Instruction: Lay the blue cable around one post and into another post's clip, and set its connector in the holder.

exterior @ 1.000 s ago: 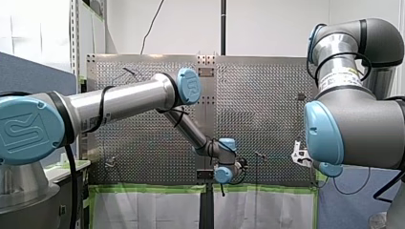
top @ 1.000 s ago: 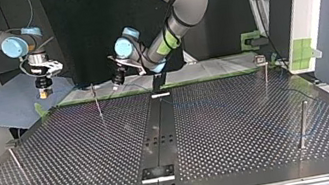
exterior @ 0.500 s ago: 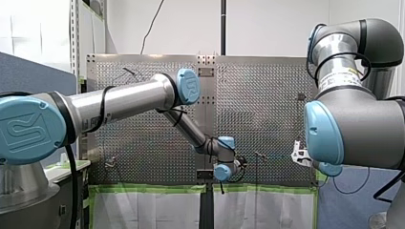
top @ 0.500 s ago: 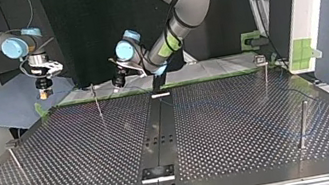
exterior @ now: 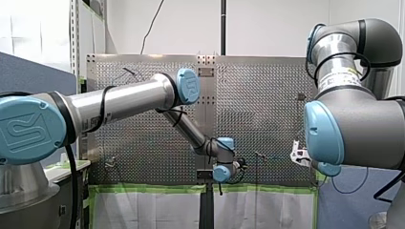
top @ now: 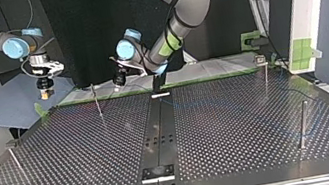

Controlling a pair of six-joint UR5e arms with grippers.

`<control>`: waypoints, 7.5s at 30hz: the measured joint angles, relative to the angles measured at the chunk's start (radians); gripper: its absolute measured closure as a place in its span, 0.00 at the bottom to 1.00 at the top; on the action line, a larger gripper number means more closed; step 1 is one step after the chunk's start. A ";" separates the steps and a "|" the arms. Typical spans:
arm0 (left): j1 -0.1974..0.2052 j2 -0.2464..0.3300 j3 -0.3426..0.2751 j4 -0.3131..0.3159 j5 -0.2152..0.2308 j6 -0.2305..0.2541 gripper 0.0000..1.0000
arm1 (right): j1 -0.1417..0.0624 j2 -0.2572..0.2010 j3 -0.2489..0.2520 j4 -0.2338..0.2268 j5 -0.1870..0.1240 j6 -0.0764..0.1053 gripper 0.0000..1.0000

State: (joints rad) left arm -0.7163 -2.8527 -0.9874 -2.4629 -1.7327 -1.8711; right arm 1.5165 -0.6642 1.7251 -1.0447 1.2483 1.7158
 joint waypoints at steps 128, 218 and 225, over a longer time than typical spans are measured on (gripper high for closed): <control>-0.084 0.215 -0.302 -0.114 0.004 0.145 0.01 | 0.012 0.004 0.000 0.031 -0.001 -0.011 1.00; 0.176 0.724 -0.836 0.391 -0.066 0.187 0.00 | 0.018 0.012 0.000 0.025 -0.001 -0.014 1.00; 0.237 0.792 -0.904 0.459 -0.089 0.185 0.00 | 0.019 0.013 0.000 0.024 -0.001 -0.014 1.00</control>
State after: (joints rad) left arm -0.4790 -2.0604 -1.8914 -2.0038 -1.8216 -1.6865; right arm 1.5355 -0.6516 1.7251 -1.0206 1.2473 1.7015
